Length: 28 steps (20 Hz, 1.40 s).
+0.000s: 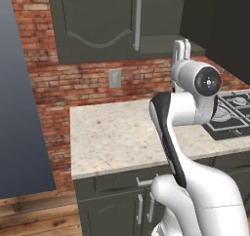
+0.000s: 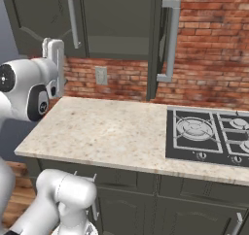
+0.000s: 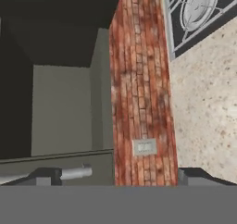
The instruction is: Close all open cabinet doors.
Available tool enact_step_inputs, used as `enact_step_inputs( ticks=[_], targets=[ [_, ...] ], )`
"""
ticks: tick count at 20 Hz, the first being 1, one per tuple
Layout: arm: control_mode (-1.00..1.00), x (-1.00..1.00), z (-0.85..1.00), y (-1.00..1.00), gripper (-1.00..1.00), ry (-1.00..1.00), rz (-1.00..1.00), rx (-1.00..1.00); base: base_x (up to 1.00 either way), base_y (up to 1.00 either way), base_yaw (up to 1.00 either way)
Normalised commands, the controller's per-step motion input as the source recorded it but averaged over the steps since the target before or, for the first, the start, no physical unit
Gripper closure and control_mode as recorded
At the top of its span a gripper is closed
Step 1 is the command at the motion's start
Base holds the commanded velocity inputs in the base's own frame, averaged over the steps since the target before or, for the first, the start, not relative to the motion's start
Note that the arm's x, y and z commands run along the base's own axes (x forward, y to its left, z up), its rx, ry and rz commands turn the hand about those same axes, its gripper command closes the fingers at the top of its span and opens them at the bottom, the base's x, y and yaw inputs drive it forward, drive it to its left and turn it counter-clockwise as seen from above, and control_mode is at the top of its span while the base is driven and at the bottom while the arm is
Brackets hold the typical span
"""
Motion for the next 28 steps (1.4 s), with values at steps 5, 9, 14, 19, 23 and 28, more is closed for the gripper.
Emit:
enact_step_inputs(
  ticks=[5,9,14,19,23,28],
  targets=[
    [-1.0,-0.34,0.13,-0.42,-1.0,0.08,-0.18,0.1,0.0,0.0,0.0],
    [-1.0,-0.35,0.17,-0.36,-1.0,0.2,-0.14,0.05,0.0,0.0,0.0],
    [-1.0,-0.39,0.16,-0.22,-1.0,0.23,-0.16,0.07,0.0,0.0,0.0],
    [-1.0,-0.54,0.03,-0.32,-1.0,0.02,-0.12,0.02,0.0,0.0,0.0],
    [-1.0,-0.61,0.0,-0.39,-1.0,-0.02,-0.12,0.0,0.0,0.0,0.0],
    [-1.0,-0.68,-0.06,-0.3,-1.0,-0.01,-0.01,0.0,0.0,0.0,0.0]
  ],
)
